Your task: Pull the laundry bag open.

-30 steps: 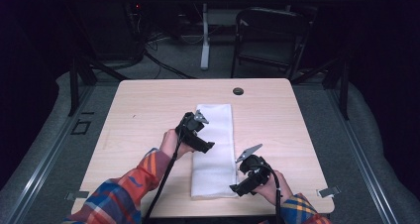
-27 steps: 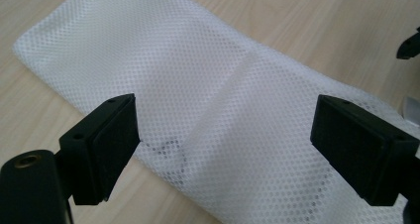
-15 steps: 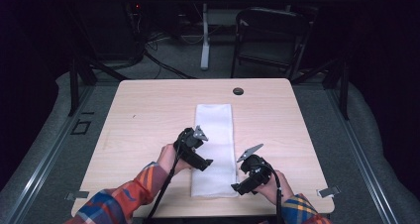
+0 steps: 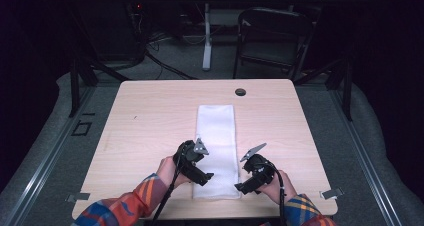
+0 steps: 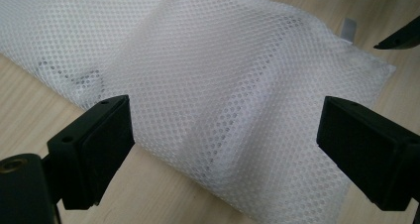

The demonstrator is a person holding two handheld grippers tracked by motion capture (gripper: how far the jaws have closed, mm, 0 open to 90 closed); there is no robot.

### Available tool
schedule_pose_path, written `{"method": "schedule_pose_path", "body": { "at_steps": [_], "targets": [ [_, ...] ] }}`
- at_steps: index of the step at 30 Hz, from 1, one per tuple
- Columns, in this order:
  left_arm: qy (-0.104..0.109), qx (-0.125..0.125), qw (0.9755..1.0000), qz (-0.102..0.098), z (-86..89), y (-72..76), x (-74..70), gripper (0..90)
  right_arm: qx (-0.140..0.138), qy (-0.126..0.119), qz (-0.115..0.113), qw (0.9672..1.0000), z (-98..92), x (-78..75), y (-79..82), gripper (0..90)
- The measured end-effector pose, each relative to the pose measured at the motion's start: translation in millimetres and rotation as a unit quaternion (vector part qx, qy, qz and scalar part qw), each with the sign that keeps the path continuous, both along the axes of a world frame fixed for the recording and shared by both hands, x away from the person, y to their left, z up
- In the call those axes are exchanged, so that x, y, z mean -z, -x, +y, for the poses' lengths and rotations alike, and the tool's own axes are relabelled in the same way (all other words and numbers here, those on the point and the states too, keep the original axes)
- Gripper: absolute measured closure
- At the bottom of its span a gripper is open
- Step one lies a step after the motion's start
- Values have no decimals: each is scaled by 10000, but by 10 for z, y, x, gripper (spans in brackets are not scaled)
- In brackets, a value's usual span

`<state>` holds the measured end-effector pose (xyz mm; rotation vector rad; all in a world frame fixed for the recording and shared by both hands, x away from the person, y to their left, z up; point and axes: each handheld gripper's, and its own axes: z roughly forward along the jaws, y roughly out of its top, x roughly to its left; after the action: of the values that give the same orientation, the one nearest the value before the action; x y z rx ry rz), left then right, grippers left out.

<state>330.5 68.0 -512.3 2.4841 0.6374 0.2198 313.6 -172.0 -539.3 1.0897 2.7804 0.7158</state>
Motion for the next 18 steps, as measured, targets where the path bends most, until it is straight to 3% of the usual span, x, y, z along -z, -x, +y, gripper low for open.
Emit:
{"method": "schedule_pose_path", "body": {
  "at_steps": [9, 14, 18],
  "targets": [
    [-58, 337, 9994, 82, -141, 160, 97, 98, -7, 20, -83, 10000, 15, -15, 15, 152],
    [-23, 621, 9981, 9, -249, 263, 148, 146, 25, 8, -86, 10000, 5, -16, 16, 165],
    [-104, 815, 9965, 141, -323, 307, 224, 178, 60, 56, -94, 9999, -3, -11, 15, 178]
  ]
}}
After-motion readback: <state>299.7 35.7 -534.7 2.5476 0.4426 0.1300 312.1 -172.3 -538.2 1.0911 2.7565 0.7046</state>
